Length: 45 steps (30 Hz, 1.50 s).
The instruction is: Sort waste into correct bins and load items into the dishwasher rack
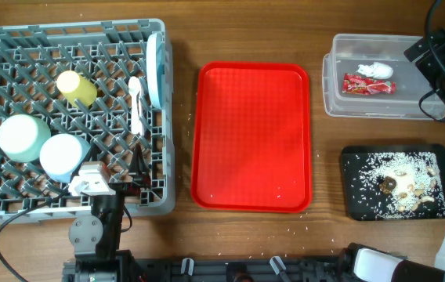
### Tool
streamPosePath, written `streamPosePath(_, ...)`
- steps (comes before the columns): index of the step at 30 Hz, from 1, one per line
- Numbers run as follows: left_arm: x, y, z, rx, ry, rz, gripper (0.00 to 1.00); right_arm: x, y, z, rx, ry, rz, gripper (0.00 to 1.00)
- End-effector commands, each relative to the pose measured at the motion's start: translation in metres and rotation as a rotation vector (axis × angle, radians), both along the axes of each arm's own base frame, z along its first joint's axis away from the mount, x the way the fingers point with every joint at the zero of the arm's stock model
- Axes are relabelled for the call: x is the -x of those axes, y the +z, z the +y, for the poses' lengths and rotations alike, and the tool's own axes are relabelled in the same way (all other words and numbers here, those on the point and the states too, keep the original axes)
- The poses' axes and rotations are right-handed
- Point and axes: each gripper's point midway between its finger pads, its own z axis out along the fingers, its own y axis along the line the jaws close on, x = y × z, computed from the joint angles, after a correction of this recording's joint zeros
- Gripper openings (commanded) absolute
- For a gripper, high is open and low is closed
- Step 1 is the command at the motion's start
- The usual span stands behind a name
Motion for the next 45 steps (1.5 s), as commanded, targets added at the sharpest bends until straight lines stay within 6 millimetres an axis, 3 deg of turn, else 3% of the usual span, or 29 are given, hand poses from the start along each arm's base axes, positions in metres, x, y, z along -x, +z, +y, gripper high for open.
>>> streamPosePath(1,0.001,-0.015,0.003,-0.017,0.017,0.057,1.00,0.003,0.001,-0.002,0.011,-0.008,0.000,1.00)
streamPosePath(26,0.001,-0.016,0.003,-0.017,0.020,0.058,1.00,0.003,0.001,-0.002,0.011,-0.008,0.000,1.00)
streamPosePath(30,0.001,-0.016,0.003,-0.017,0.020,0.058,1.00,0.012,0.000,-0.005,0.032,-0.029,0.028,1.00)
streamPosePath(32,0.001,-0.016,0.003,-0.017,0.020,0.058,1.00,0.033,0.001,-0.003,0.073,-0.021,0.026,1.00)
streamPosePath(36,0.001,-0.016,0.003,-0.017,0.020,0.058,1.00,0.039,-0.003,0.029,0.192,0.169,-0.127,1.00)
streamPosePath(39,0.001,-0.016,0.003,-0.017,0.020,0.058,1.00,0.048,0.000,0.083,0.352,0.438,-0.359,1.00)
streamPosePath(40,0.001,-0.016,0.003,-0.017,0.020,0.058,1.00,0.060,-0.001,0.106,0.426,0.533,-0.460,1.00)
streamPosePath(43,0.001,-0.016,0.003,-0.017,0.020,0.058,1.00,0.087,-0.009,0.127,0.510,0.596,-0.606,1.00)
streamPosePath(45,0.001,-0.016,0.003,-0.017,0.020,0.058,1.00,0.103,-0.020,0.129,0.529,0.589,-0.667,1.00)
